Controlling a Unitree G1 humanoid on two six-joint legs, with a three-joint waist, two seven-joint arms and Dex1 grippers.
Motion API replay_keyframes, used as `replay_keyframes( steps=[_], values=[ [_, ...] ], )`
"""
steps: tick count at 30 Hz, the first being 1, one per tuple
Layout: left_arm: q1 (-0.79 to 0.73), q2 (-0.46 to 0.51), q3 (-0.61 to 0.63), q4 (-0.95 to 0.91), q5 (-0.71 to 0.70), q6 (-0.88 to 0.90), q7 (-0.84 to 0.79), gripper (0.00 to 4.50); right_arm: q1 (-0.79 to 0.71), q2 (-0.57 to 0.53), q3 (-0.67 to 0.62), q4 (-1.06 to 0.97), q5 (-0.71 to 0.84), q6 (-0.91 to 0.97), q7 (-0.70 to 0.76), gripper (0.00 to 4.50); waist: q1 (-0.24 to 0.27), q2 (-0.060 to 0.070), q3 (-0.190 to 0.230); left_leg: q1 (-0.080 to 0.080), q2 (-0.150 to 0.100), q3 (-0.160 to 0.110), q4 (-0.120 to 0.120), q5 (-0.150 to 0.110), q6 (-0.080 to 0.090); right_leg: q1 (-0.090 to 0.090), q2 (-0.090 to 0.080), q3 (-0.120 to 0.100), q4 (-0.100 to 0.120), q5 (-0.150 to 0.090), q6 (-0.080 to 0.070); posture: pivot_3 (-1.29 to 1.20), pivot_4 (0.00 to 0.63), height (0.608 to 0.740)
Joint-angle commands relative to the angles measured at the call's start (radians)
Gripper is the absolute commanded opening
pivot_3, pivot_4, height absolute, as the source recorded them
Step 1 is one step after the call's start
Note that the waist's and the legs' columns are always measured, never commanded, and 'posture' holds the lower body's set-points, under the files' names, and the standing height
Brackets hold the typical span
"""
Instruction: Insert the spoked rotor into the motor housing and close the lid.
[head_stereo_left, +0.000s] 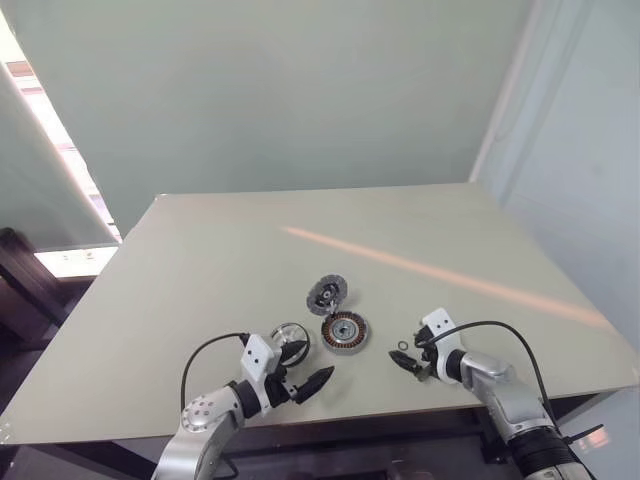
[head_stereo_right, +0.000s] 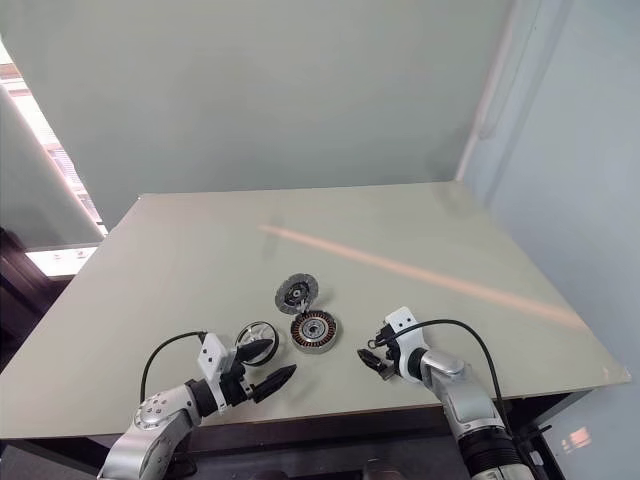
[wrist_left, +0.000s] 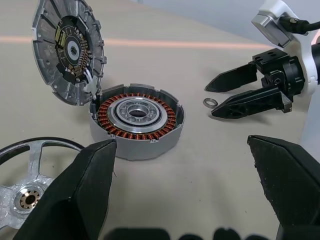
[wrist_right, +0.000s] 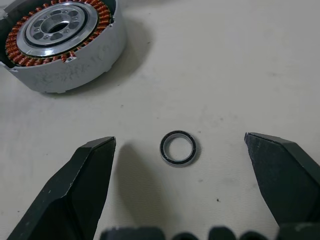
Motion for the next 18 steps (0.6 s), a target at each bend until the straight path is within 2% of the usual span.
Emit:
replay_keyframes(
  steps=[1,9,18],
  values=[
    [-0.008,0.002,-0.004,-0.039,0.003,-0.010,0.004,4.50,-0.008,-0.002,0.005,-0.009,-0.004,-0.005,0.013,3.59,0.000,0.000,0.000,0.000,0.000,0.000,0.000,0.000,0.000,0.000,0.000,0.000,0.000,0.000,0.000,0.00,0.000,0.740],
    [-0.009,0.004,-0.010,-0.039,0.003,-0.011,0.012,4.50,-0.012,-0.007,-0.001,-0.008,-0.004,-0.002,0.009,0.72,0.000,0.000,0.000,0.000,0.000,0.000,0.000,0.000,0.000,0.000,0.000,0.000,0.000,0.000,0.000,0.00,0.000,0.740],
    [-0.014,0.005,-0.009,-0.030,0.003,-0.014,0.015,4.50,-0.026,0.012,-0.035,-0.023,0.016,-0.036,-0.011,0.70,0.000,0.000,0.000,0.000,0.000,0.000,0.000,0.000,0.000,0.000,0.000,0.000,0.000,0.000,0.000,0.00,0.000,0.740]
  ],
)
